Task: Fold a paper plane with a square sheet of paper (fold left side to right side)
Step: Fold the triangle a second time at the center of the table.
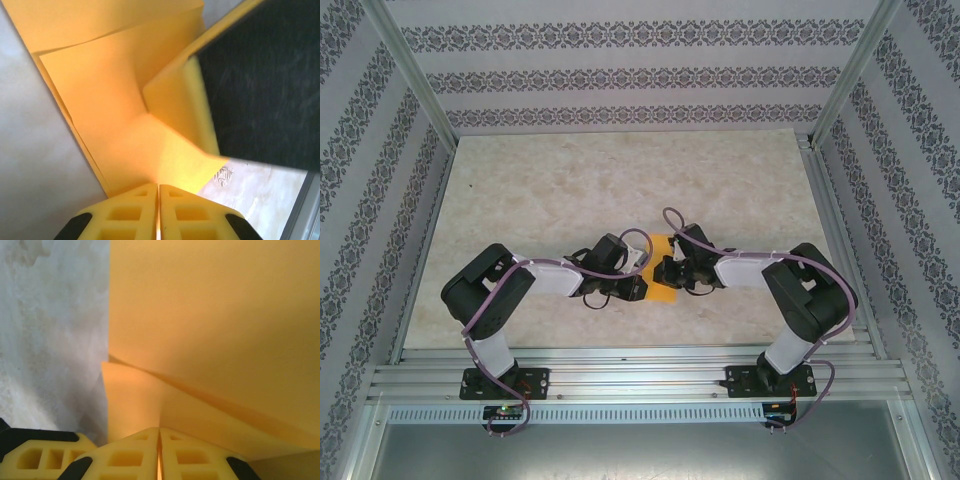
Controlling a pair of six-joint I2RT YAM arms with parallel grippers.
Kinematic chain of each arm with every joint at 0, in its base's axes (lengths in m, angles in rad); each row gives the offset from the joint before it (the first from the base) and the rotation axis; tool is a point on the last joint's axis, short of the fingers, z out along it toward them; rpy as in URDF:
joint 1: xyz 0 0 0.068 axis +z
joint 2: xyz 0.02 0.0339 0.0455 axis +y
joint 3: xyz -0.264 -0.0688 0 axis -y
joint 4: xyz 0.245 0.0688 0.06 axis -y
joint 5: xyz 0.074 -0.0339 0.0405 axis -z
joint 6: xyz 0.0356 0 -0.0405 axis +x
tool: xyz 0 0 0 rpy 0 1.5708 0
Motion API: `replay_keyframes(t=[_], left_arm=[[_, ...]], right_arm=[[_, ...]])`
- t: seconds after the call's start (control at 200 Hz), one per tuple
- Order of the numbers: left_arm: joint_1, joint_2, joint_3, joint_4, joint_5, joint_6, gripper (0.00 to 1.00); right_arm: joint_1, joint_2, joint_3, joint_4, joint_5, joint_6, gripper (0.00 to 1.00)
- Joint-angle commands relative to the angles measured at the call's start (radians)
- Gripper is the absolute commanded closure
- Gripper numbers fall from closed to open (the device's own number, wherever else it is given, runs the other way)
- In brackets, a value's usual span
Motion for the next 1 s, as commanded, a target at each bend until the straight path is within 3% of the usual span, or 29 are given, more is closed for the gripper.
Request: replay_keyframes(t=[0.0,0.25,0.545,0.789,0.994], left_arm=[[-0.015,0.049,-0.065,-0.126,-0.060,-0.004,0.89],[-0.015,0.036,-0.064,-0.124,-0.060,-0.003,0.89],[-0.016,0.024,-0.043,-0.121,-0.052,-0.004,0.88],[-0.016,0.025,-0.034,-0.126,-0.053,0.000,0.88],[-0.016,0.013,-0.040,-0.151,-0.055,0.006,0.87]], right_arm=[[-0.081,-0.010,-0.004,-0.068,0.146,-0.088,0.90],[-0.186,-0.036,-0.004,-0.100,0.121,-0.148,0.90],[-0.119,-0.234,0.018,-0.198,0.097,-0.098,0.87],[0.017,-0.109,-0.003,-0.016,0.060,0.046,0.87],[0.015,-0.019,0.044,-0.107,0.127,0.010,0.87]])
